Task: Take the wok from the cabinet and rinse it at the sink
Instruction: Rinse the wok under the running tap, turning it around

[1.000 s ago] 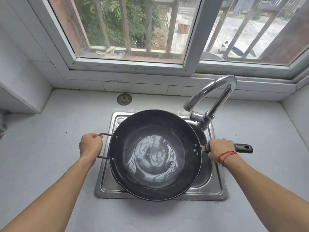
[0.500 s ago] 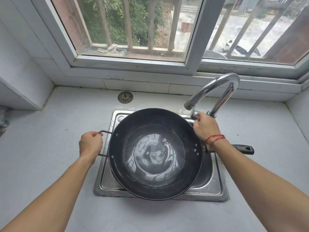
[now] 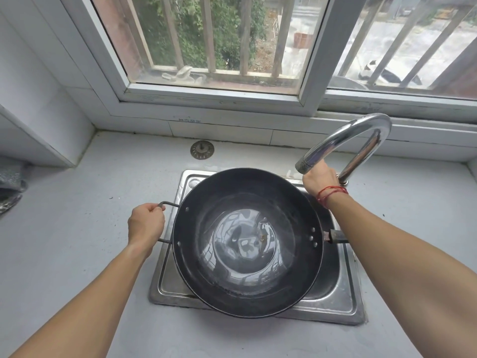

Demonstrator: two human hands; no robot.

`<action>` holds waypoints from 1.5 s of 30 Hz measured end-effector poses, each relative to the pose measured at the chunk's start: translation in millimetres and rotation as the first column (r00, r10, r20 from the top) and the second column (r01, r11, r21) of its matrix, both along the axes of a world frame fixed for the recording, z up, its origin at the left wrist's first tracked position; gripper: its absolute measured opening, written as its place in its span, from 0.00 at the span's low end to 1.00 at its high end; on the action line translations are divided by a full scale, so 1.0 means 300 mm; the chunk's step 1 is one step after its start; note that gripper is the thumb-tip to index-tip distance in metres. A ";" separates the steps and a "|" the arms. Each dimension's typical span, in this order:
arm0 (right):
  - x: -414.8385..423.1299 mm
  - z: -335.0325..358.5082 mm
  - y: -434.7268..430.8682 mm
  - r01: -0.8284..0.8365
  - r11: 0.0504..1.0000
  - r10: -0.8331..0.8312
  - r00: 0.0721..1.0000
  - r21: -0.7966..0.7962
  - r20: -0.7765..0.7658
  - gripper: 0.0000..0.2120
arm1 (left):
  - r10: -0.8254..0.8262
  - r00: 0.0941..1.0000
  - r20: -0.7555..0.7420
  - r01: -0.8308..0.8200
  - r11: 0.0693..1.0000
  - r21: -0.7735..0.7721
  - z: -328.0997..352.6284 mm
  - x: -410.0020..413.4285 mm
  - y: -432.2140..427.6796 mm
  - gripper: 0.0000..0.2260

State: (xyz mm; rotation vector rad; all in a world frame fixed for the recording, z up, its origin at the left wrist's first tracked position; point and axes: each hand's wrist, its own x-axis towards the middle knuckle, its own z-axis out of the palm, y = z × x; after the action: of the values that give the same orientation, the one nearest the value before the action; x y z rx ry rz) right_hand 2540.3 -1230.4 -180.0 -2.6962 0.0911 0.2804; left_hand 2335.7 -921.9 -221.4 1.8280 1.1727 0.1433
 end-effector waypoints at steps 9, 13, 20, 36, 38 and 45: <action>0.004 -0.020 0.021 0.010 0.997 -0.010 1.000 -0.080 0.006 0.11 | 0.002 1.000 -0.007 -0.001 1.000 0.003 0.008 0.000 -0.008 0.13; 0.000 -0.018 0.027 0.013 0.996 -0.012 1.000 -0.085 0.005 0.10 | -0.006 1.000 -0.024 0.007 1.000 0.014 0.013 -0.001 -0.013 0.13; -0.004 -0.029 0.040 -0.041 0.991 0.044 0.999 -0.131 0.015 0.09 | -0.020 0.999 -0.029 0.021 0.999 0.036 0.019 -0.001 -0.012 0.13; 0.003 -0.050 0.043 -0.001 0.994 0.006 0.999 -0.105 0.042 0.10 | -0.025 1.000 -0.016 0.026 0.998 0.064 0.030 -0.004 -0.021 0.13; 0.004 -0.054 0.044 -0.013 0.993 0.018 0.999 -0.117 0.042 0.10 | -0.027 0.999 -0.017 0.028 0.997 0.069 0.031 -0.004 -0.023 0.13; 0.021 -0.074 0.039 -0.058 0.989 0.064 0.997 -0.139 0.039 0.10 | -0.038 0.999 -0.018 0.039 0.998 0.057 0.026 -0.006 -0.019 0.13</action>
State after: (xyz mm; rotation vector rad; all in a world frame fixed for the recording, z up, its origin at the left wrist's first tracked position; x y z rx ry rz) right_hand 2546.4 -1218.8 -202.1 -2.8446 0.0162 0.2425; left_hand 2333.9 -927.6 -213.7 1.9046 1.1555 0.1408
